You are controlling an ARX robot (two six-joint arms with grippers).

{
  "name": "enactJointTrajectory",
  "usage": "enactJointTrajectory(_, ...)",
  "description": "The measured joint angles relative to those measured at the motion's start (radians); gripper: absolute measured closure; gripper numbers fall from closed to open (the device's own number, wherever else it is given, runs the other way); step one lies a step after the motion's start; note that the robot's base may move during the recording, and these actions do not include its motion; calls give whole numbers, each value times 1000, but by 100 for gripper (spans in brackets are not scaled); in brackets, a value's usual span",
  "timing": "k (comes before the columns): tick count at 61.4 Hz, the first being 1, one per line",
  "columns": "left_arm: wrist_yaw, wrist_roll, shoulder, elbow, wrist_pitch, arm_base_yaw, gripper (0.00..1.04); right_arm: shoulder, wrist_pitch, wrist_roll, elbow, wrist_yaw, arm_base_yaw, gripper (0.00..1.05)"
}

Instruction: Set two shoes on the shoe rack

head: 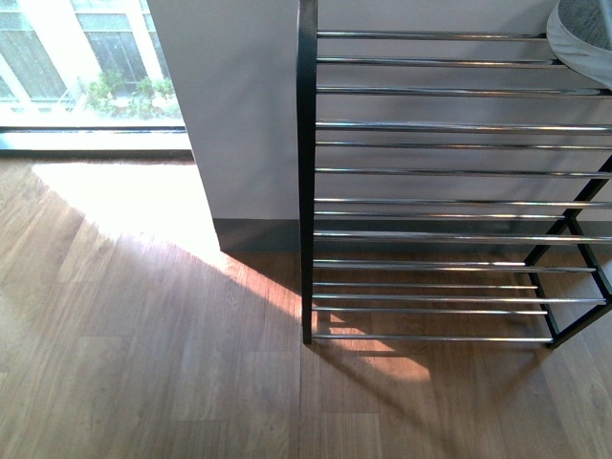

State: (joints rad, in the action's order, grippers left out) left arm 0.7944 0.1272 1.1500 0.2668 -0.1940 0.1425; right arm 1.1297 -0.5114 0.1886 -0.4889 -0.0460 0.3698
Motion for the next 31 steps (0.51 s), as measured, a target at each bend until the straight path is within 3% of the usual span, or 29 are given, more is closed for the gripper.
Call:
enactJointTrajectory(10, 1, 0, 0, 0, 0, 0, 103, 385, 69, -4, -261, 133, -50, 103)
enactJointTrajectory(31, 1, 0, 0, 0, 0, 0, 103, 698, 157, 139, -518, 261, -96, 103)
